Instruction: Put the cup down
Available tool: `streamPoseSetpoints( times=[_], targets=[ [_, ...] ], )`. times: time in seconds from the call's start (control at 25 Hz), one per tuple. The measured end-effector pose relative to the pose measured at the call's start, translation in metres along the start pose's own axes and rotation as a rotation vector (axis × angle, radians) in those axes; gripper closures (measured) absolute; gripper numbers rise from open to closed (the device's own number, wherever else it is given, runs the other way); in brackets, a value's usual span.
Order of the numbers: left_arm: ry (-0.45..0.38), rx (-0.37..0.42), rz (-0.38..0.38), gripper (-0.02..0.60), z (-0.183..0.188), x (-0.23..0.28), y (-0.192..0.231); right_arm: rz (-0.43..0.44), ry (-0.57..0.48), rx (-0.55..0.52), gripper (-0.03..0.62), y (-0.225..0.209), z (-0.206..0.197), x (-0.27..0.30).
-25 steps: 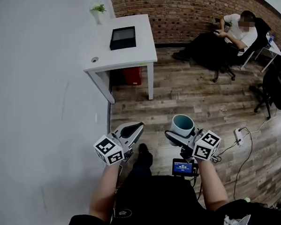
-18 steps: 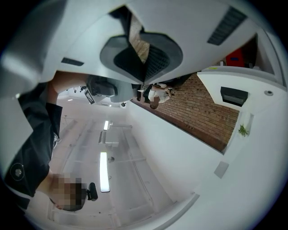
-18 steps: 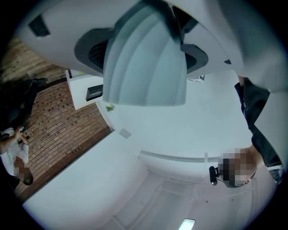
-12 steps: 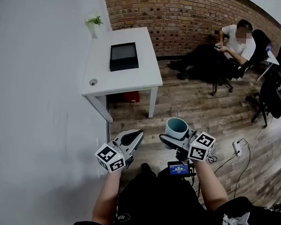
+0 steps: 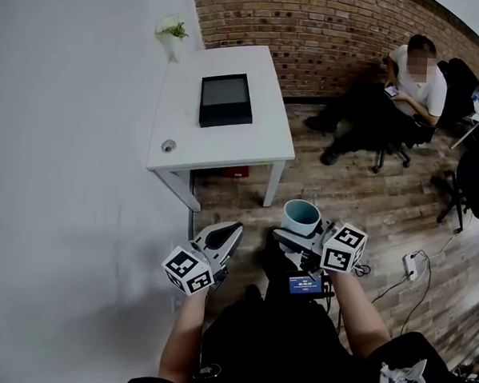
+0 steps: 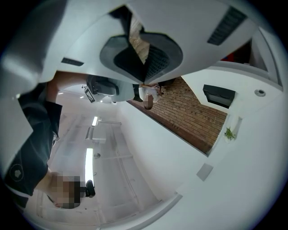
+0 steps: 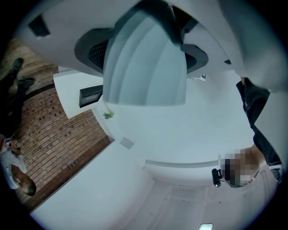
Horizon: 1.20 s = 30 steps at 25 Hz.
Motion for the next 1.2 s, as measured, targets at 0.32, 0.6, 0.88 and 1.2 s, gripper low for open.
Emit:
streamPoseSetpoints(
  times=[0.32, 0.6, 0.88, 1.2],
  targets=[
    [0.007, 0.016, 0.043, 0.574, 0.032, 0.035, 0.088, 0.043, -0.010, 0.009, 0.200, -0.067, 0.044, 0.073],
    [0.012, 0.009, 0.060, 0.574, 0.065, 0.079, 0.163, 0.070, 0.004, 0.016, 0.200, -0.131, 0.086, 0.127],
    [0.019, 0.003, 0.090, 0.574, 0.086, 0.113, 0.223, 0.088, 0.015, 0.042, 0.200, -0.184, 0.116, 0.167],
    [0.026, -0.001, 0.099, 0.574, 0.100, 0.127, 0.263, 0.106, 0.021, 0.037, 0.200, -0.209, 0.135, 0.204]
  ],
)
Point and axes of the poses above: the fingertips, and each gripper's own axes: x forward along the fingers, y to its left, z out of its top, the point moved 1 cm from there along -x, backward along the fingers, and after that the axes turned 14 degrees about -z, right-handed, at the moved point
